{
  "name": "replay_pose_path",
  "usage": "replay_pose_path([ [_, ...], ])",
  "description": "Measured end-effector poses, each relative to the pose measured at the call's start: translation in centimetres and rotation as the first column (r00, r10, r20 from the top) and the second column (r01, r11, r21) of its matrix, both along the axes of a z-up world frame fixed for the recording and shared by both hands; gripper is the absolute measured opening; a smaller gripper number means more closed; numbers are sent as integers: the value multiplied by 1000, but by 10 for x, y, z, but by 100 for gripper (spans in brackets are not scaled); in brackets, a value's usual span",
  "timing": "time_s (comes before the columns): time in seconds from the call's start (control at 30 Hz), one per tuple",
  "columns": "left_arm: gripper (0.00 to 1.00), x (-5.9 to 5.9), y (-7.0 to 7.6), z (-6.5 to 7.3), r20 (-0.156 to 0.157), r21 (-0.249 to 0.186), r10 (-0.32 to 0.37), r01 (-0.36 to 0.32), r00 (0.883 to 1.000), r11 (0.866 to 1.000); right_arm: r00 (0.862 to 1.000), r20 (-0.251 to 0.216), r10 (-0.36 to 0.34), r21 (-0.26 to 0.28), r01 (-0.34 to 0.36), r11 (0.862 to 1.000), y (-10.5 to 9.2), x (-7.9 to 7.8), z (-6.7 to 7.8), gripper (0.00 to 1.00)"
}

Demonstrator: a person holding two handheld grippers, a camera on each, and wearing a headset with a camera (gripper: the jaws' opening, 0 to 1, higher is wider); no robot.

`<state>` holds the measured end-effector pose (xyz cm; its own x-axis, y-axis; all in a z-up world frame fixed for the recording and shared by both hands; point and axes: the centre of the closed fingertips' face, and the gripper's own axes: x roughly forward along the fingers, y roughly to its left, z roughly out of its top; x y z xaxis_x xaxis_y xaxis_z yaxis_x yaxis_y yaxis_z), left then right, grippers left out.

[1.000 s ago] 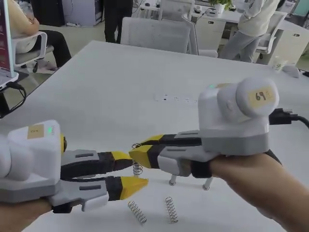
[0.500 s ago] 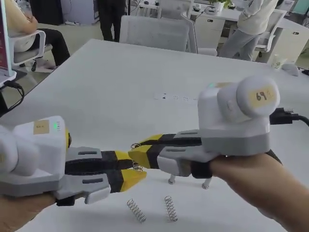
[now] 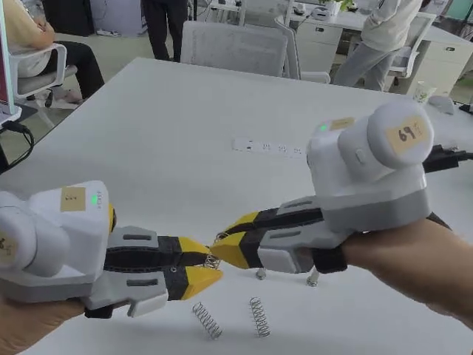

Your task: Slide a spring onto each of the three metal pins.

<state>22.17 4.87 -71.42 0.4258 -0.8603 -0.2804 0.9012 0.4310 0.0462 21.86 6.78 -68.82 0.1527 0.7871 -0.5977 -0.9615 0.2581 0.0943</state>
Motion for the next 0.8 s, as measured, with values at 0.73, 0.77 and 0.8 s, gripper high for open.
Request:
replay_pose_path([
  [0.73, 2, -17, -10, -18, 3, 141, -95, 93, 996, 986, 974, -64, 217, -272, -226, 935, -12, -20, -22, 8],
  [0.77, 2, -17, -10, -18, 0, 139, -95, 95, 995, 986, 973, -70, 220, -272, -231, 934, -12, -20, -22, 8],
  [0.8, 2, -17, -10, -17, -2, 137, -96, 95, 995, 986, 972, -74, 222, -274, -234, 933, -12, -20, -23, 8],
])
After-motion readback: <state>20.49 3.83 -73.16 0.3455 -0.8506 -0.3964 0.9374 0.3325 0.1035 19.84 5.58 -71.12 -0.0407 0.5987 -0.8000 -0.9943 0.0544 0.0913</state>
